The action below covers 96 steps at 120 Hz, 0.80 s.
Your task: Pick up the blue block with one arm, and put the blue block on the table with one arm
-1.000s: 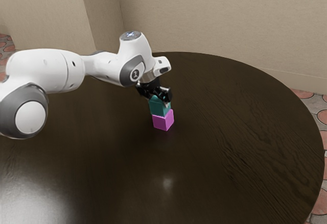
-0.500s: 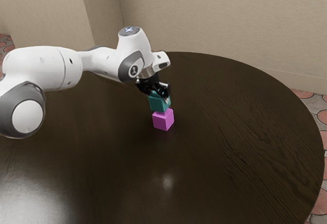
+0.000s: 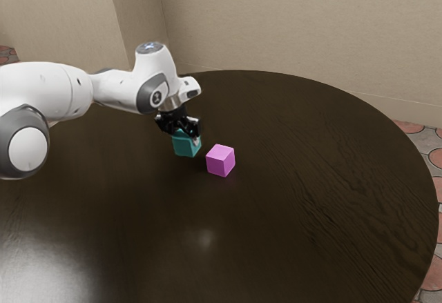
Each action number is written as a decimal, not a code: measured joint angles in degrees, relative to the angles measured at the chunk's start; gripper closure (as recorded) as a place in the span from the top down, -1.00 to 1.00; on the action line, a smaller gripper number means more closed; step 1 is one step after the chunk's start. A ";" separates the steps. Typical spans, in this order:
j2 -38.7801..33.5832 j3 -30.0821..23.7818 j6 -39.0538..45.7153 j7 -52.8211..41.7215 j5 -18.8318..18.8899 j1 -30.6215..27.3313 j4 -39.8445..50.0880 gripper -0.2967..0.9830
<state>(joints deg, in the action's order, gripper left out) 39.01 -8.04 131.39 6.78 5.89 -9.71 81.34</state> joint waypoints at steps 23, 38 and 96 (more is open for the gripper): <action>0.31 -0.04 -0.03 -0.55 -0.24 -0.30 0.88 -0.02; 0.32 0.00 -0.08 -2.01 -1.93 -0.58 1.43 0.19; -29.12 5.45 -14.53 -6.12 -8.95 3.93 13.01 0.47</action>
<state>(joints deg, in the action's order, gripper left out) 9.90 -2.59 116.86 0.66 -3.06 -5.78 94.35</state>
